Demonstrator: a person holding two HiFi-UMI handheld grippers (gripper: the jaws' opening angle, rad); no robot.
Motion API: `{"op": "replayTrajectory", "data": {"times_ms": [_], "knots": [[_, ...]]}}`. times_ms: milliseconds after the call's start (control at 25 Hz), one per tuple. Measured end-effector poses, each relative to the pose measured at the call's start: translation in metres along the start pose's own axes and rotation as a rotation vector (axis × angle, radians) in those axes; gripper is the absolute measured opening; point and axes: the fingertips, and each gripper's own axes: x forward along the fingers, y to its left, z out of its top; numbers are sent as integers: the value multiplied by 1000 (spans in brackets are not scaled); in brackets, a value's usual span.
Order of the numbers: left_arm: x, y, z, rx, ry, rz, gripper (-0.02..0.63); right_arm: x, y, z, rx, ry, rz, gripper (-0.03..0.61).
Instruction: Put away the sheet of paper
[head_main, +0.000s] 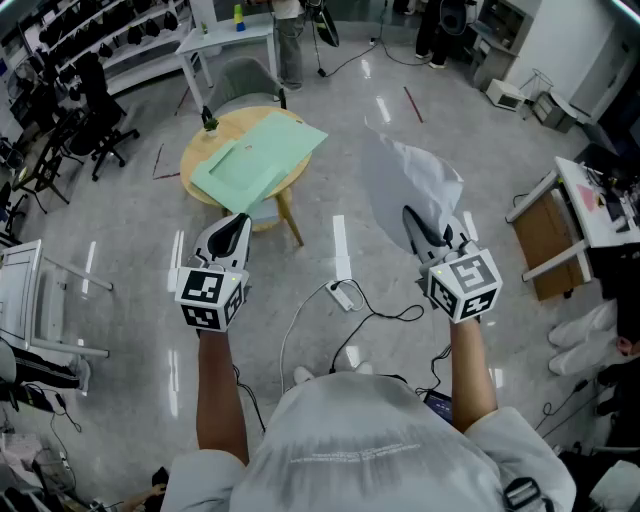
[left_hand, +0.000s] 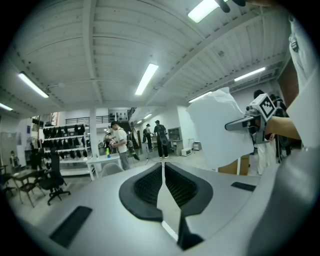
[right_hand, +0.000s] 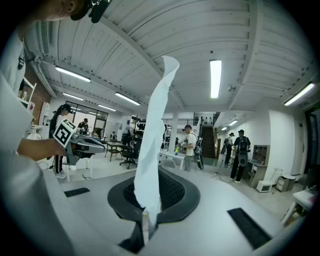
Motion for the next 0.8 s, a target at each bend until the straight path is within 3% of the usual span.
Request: {"op": "replayTrajectory", "data": {"times_ms": [240,440,800], "knots": [[10,-13,0,-33,8,12,32,-10,-18,-12,0,10,-14,29],[14,-27,-9,-33,47,10,32,-13,-31,-13,49,-46,9,29],[26,-64,-9,-43,89,53,32,-24,-76,-34,84,-26,42,29]]}}
